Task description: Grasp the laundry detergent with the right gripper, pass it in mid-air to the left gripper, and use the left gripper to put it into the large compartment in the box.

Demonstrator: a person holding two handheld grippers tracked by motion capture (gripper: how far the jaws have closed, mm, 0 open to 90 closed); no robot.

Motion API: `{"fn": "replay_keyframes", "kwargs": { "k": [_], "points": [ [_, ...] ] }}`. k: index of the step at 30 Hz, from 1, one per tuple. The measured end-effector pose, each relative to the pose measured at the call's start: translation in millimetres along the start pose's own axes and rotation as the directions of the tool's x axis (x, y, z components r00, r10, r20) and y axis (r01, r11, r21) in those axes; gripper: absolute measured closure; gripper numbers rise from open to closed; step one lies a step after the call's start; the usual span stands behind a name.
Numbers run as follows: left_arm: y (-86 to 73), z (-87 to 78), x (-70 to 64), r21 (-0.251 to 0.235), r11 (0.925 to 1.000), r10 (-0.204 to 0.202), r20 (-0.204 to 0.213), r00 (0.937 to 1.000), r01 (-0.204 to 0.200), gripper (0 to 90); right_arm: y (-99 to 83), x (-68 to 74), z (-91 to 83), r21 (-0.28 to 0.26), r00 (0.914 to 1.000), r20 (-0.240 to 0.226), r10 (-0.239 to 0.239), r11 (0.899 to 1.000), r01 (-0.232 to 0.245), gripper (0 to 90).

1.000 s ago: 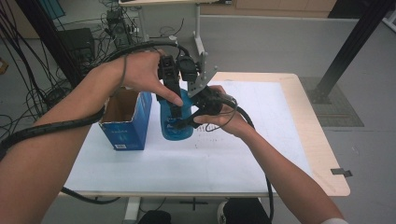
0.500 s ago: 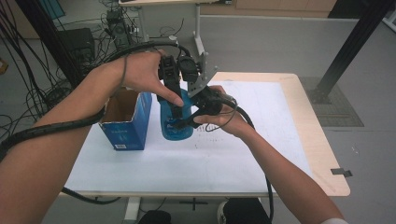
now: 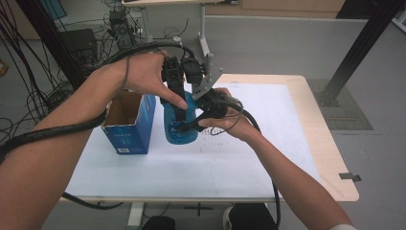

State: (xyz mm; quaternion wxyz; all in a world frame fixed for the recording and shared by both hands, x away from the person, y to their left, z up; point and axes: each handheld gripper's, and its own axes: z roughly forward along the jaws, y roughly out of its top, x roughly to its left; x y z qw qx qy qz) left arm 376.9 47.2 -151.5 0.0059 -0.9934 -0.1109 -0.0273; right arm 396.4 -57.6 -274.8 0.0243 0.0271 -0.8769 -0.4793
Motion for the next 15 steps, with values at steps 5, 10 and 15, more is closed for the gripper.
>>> {"fn": "replay_keyframes", "kwargs": {
  "k": [5, 10, 15],
  "points": [
    [-0.3, 0.0, 0.0, 0.0, 1.0, 0.002, -0.005, 1.0, -0.002, 6.6, 0.2, 0.0, -0.1, -0.002, 1.0, 0.0, -0.001, 1.0, 0.001, 42.7],
    [0.2, 0.4, -0.1, 0.0, 1.0, 0.003, -0.002, 1.0, -0.003, 6.6, 0.9, -0.1, 0.3, -0.004, 1.0, 0.001, -0.003, 1.0, 0.003, 42.7],
    [-0.8, -0.4, 0.2, 0.001, 1.0, 0.006, -0.006, 1.0, -0.006, 6.6, 1.3, -0.3, 0.5, -0.005, 1.0, 0.003, -0.006, 1.0, 0.006, 42.8]
  ]
}}
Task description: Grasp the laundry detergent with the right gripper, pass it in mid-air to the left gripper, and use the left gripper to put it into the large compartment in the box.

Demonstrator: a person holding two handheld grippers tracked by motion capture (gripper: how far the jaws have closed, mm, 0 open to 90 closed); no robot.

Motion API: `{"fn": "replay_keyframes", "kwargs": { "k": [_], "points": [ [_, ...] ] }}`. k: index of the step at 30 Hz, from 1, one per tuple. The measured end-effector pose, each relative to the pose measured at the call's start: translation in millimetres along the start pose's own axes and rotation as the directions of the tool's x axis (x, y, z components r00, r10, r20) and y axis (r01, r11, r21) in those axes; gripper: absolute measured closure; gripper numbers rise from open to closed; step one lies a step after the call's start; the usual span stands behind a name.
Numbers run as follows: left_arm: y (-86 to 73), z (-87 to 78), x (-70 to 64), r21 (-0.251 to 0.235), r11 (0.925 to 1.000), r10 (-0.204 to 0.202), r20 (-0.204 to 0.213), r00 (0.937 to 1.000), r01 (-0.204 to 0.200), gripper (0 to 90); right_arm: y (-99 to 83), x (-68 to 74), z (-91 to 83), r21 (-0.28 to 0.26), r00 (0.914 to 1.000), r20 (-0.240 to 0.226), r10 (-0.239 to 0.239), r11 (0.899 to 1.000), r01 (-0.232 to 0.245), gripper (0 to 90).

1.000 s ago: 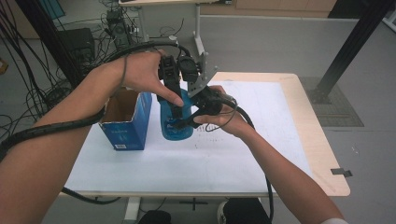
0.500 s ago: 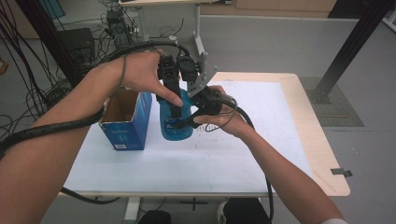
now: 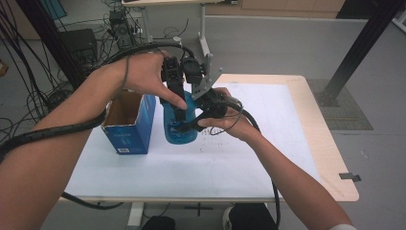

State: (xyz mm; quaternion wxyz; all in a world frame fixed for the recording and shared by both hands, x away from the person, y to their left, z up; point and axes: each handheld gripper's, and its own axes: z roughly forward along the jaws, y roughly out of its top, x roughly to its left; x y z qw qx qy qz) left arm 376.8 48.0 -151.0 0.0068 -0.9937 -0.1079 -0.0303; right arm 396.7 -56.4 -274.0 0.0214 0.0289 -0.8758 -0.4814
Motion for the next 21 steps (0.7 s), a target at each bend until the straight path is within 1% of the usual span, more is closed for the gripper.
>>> {"fn": "replay_keyframes", "kwargs": {
  "k": [11, 21],
  "points": [
    [-1.6, 1.5, -0.1, 0.007, 1.0, -0.003, -0.003, 1.0, 0.003, 6.7, 0.7, 0.5, 0.4, 0.002, 1.0, -0.005, 0.002, 1.0, -0.002, 42.8],
    [-2.1, 1.9, 0.3, 0.003, 1.0, -0.003, -0.01, 1.0, 0.003, 7.1, 1.1, 0.7, 0.1, 0.005, 1.0, -0.007, 0.005, 1.0, -0.005, 42.8]
  ]
}}
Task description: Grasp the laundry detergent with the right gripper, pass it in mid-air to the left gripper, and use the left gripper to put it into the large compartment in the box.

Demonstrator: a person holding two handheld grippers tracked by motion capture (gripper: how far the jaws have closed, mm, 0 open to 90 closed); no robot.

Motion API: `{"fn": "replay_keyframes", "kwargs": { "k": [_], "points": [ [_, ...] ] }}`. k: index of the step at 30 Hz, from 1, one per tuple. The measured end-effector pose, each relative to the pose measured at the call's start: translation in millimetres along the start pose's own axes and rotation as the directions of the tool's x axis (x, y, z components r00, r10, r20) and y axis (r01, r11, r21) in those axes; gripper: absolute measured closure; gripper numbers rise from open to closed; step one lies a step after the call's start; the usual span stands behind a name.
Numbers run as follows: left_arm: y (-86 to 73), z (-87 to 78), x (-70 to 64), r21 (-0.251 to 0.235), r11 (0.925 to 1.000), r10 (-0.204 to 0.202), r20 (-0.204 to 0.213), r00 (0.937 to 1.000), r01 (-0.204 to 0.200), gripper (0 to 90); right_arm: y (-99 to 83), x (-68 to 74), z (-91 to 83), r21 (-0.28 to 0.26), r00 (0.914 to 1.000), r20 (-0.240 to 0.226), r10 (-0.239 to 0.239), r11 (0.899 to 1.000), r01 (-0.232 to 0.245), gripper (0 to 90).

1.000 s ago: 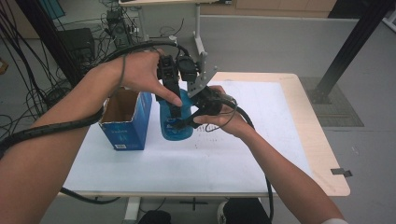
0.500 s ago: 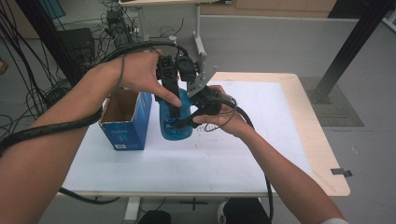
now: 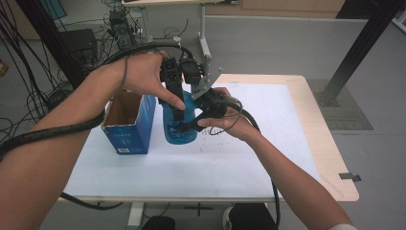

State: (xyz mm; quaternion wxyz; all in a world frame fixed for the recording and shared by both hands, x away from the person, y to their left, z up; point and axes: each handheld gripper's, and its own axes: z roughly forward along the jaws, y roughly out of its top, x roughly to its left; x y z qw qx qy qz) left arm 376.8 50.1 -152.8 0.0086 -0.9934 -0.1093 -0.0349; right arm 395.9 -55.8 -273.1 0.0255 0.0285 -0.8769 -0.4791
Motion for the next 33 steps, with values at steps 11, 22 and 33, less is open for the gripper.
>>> {"fn": "replay_keyframes", "kwargs": {
  "k": [11, 22, 33],
  "points": [
    [0.2, -0.2, -0.7, 0.01, 0.9999, 0.001, -0.001, 1.0, -0.001, 7.7, 0.5, 1.6, 0.1, -0.001, 1.0, -0.002, 0.001, 1.0, -0.001, 42.8],
    [0.9, 2.6, -1.1, 0.015, 0.9999, 0.003, 0.006, 1.0, -0.003, 7.5, 0.9, 1.5, -0.1, -0.007, 1.0, -0.003, -0.005, 1.0, 0.005, 42.8],
    [1.4, 4.1, -1.6, 0.015, 0.9993, 0.033, 0.013, 0.9994, -0.034, 32.9, 0.7, 2.2, -1.0, -0.012, 0.9999, -0.001, -0.015, 1.0, 0.015, 42.8]
  ]
}}
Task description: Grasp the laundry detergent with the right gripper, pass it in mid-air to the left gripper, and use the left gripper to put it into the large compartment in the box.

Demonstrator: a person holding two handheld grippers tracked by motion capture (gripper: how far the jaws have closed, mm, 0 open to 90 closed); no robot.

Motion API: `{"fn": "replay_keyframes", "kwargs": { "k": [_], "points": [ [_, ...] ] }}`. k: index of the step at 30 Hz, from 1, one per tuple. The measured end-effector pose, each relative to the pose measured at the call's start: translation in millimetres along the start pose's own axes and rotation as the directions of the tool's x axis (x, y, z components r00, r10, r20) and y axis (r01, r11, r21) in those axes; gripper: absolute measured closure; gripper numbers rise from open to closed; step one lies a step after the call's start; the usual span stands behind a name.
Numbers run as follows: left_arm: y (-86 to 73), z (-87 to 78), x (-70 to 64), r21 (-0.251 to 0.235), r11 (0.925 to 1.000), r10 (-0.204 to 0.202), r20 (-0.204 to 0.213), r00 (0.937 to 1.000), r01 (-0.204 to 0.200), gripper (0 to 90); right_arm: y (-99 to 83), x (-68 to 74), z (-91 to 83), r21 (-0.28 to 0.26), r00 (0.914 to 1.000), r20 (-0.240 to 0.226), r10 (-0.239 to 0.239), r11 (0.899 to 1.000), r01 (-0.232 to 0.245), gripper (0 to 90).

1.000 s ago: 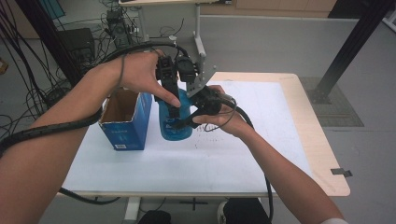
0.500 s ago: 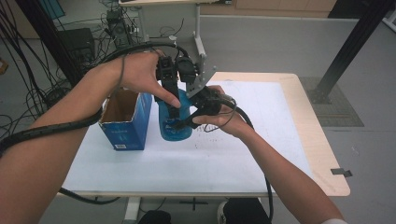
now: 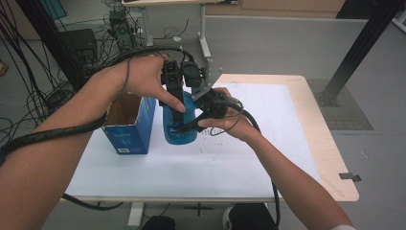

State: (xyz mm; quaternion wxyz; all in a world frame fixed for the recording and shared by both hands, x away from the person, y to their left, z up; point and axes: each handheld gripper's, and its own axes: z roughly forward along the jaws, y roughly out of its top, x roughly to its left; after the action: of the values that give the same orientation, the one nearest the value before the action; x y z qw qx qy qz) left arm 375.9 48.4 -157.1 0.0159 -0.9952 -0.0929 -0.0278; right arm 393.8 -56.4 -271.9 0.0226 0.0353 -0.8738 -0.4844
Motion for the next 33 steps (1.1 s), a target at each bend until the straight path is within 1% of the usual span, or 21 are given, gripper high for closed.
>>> {"fn": "replay_keyframes", "kwargs": {
  "k": [2, 10, 15, 28, 33],
  "points": [
    [-0.4, -0.9, 0.2, 0.002, 1.0, 0.004, -0.002, 1.0, -0.004, 37.1, 0.1, 0.6, 0.5, 0.002, 0.9999, 0.003, -0.011, 1.0, 0.011, 42.8],
    [-0.7, -1.6, 0.2, 0.001, 1.0, 0.004, -0.009, 1.0, -0.004, 37.7, 0.7, 0.6, 0.5, -0.004, 1.0, 0.005, -0.009, 1.0, 0.009, 42.7],
    [0.9, -0.3, -0.6, 0.013, 0.9998, 0.012, -0.014, 0.9998, -0.012, 37.8, 0.1, 1.2, 0.5, 0.003, 0.9999, 0.011, -0.011, 1.0, 0.011, 42.7],
    [0.6, -1.1, -2.7, 0.013, 0.9995, 0.03, -0.027, 0.9992, -0.029, 37.9, 0.4, 2.7, 0.3, 0.0, 0.9997, 0.019, -0.017, 1.0, 0.017, 42.7],
    [0.1, -1.2, -3.4, 0.011, 0.9995, 0.031, -0.028, 0.9991, -0.03, 37.8, 0.9, 3.4, 0.2, 0.0, 0.9997, 0.022, -0.014, 1.0, 0.014, 42.7]
  ]
}}
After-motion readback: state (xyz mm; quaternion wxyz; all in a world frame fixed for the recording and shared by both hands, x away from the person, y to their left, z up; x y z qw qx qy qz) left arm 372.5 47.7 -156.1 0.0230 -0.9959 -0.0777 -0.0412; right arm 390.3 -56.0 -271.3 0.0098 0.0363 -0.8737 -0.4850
